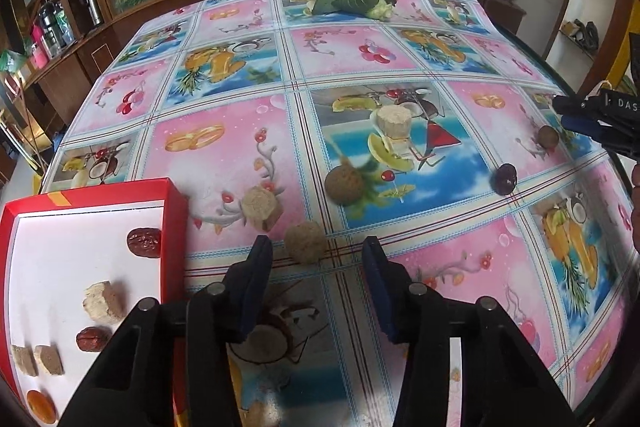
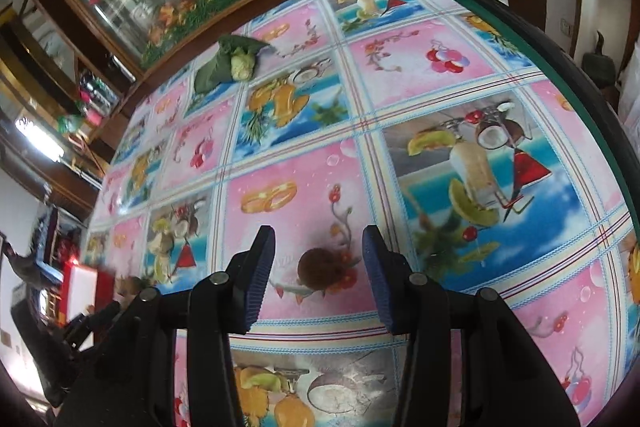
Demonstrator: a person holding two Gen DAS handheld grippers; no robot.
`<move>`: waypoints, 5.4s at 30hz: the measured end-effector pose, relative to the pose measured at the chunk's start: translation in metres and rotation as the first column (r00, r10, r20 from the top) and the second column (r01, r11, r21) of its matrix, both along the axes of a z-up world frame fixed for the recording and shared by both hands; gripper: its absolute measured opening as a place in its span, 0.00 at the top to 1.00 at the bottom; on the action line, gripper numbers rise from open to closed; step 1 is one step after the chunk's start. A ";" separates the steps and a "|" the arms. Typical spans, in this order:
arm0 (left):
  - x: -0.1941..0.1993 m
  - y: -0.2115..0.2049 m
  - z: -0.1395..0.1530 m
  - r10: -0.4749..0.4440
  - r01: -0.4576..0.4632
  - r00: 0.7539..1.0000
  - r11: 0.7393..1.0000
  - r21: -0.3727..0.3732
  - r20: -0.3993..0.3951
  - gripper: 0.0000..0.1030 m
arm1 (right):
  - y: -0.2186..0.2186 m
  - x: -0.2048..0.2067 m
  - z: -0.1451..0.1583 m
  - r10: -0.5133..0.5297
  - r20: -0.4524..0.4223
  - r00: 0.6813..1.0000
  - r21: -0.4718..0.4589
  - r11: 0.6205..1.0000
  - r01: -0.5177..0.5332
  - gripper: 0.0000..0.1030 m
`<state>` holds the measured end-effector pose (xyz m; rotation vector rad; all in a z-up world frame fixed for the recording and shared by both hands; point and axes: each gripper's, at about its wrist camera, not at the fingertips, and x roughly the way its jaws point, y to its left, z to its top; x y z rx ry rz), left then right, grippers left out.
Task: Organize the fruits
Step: 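Reach both grippers to the tablecloth and grasp two brown round nuts, then carry the nuts over the white tray and release them, then grasp a dark date with the right gripper while the left gripper grasps a brown nut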
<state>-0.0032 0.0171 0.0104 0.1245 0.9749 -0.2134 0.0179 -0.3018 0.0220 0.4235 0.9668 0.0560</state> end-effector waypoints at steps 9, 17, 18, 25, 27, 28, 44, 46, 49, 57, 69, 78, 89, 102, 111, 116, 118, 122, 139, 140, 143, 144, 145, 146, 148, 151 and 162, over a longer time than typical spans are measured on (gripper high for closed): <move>0.002 0.004 -0.003 -0.011 0.010 1.000 1.000 -0.020 -0.010 0.57 | 0.012 0.011 -0.018 -0.001 -0.044 0.999 -0.101 0.995 -0.003 0.63; 0.003 0.005 -0.004 -0.007 0.007 1.000 1.000 -0.027 -0.003 0.57 | 0.037 0.009 -0.018 0.014 -0.039 0.999 -0.326 0.945 -0.026 0.77; 0.003 0.005 -0.004 -0.007 0.007 1.000 1.000 -0.028 0.002 0.57 | 0.039 0.009 -0.018 0.015 -0.037 0.999 -0.344 0.939 -0.027 0.77; 0.002 0.006 -0.005 0.000 0.000 1.000 1.000 -0.031 0.015 0.57 | 0.035 0.008 -0.016 0.000 -0.040 0.999 -0.303 0.953 -0.012 0.77; 0.002 0.005 -0.005 -0.001 0.002 1.000 1.000 -0.029 0.023 0.70 | 0.036 0.007 -0.014 -0.009 -0.031 0.999 -0.293 0.956 -0.001 0.77; 0.001 0.004 -0.004 -0.004 0.004 1.000 1.000 -0.030 0.023 0.74 | 0.036 0.006 -0.013 -0.010 -0.024 1.000 -0.292 0.956 0.002 0.77; -0.041 0.024 0.044 0.022 -0.013 0.991 0.998 -0.068 0.133 0.80 | 0.064 -0.011 0.023 0.030 0.194 0.980 -0.206 0.979 0.011 0.76; -0.049 0.036 0.052 0.032 -0.024 0.988 0.998 -0.057 0.153 0.80 | 0.081 -0.012 0.024 0.059 0.204 0.977 -0.175 0.984 -0.023 0.76; -0.056 0.056 0.059 0.062 -0.054 0.984 0.997 -0.047 0.169 0.80 | 0.121 -0.016 0.023 0.148 0.225 0.963 -0.165 0.980 -0.112 0.76; -0.067 0.121 0.050 0.163 -0.161 0.973 0.987 -0.024 0.162 0.80 | 0.242 -0.033 0.022 0.332 0.255 0.908 -0.097 0.943 -0.318 0.76; -0.078 0.182 0.032 0.253 -0.255 0.957 0.967 -0.007 0.141 0.80 | 0.356 -0.051 0.004 0.532 0.210 0.820 -0.107 0.846 -0.522 0.76; -0.082 0.178 0.021 0.231 -0.237 0.962 0.971 0.025 0.142 0.80 | 0.364 -0.050 -0.011 0.572 0.154 0.806 -0.126 0.820 -0.558 0.76; -0.083 0.181 0.017 0.252 -0.261 0.958 0.964 0.050 0.139 0.78 | 0.379 -0.060 -0.018 0.626 0.117 0.771 -0.181 0.777 -0.603 0.75; -0.087 0.180 0.026 0.286 -0.294 0.949 0.955 0.044 0.132 0.58 | 0.344 -0.051 0.001 0.569 0.164 0.806 -0.025 0.819 -0.573 0.60; -0.085 0.145 0.041 0.212 -0.221 0.966 0.974 0.042 0.145 0.45 | 0.240 -0.032 0.015 0.357 0.203 0.912 0.051 0.926 -0.374 0.60; -0.076 0.109 0.047 0.118 -0.129 0.980 0.990 0.062 0.160 0.43 | 0.164 -0.027 0.014 0.210 0.185 0.960 0.098 0.968 -0.231 0.60; -0.070 0.095 0.048 0.080 -0.092 0.983 0.994 0.066 0.165 0.43 | 0.136 -0.029 0.013 0.163 0.178 0.970 0.098 0.978 -0.183 0.60; -0.054 0.068 0.048 0.022 -0.033 0.985 0.998 0.057 0.171 0.43 | 0.099 -0.027 0.008 0.103 0.137 0.985 0.103 0.988 -0.118 0.60; -0.011 0.000 0.030 -0.135 0.111 0.975 0.984 0.141 0.175 0.43 | 0.114 -0.016 -0.020 0.160 -0.038 0.986 -0.012 0.987 -0.161 0.63; -0.008 -0.002 0.029 -0.146 0.121 0.974 0.982 0.143 0.175 0.43 | 0.115 -0.016 -0.020 0.159 -0.037 0.987 -0.024 0.987 -0.160 0.64; 0.000 -0.009 0.025 -0.173 0.148 0.971 0.977 0.153 0.165 0.43 | 0.125 -0.018 -0.020 0.163 -0.030 0.986 -0.102 0.981 -0.165 0.71; 0.003 -0.012 0.024 -0.182 0.158 0.970 0.975 0.155 0.158 0.43 | 0.128 -0.018 -0.019 0.165 -0.027 0.986 -0.128 0.978 -0.167 0.73; 0.006 -0.015 0.022 -0.193 0.170 0.970 0.973 0.156 0.149 0.43 | 0.131 -0.018 -0.019 0.169 -0.023 0.985 -0.152 0.974 -0.170 0.73; 0.010 -0.018 0.020 -0.201 0.179 0.969 0.971 0.158 0.140 0.43 | 0.133 -0.018 -0.019 0.172 -0.019 0.985 -0.170 0.970 -0.172 0.73; 0.016 -0.022 0.015 -0.213 0.192 0.970 0.967 0.165 0.118 0.43 | 0.139 -0.019 -0.019 0.184 -0.013 0.983 -0.213 0.960 -0.182 0.73; 0.025 -0.027 0.008 -0.219 0.203 0.972 0.965 0.168 0.083 0.44 | 0.140 -0.019 -0.019 0.183 -0.008 0.983 -0.228 0.957 -0.180 0.74; 0.035 -0.034 -0.002 -0.244 0.240 0.969 0.964 0.111 0.030 0.79 | 0.132 -0.016 -0.017 0.153 -0.013 0.988 -0.164 0.975 -0.153 0.74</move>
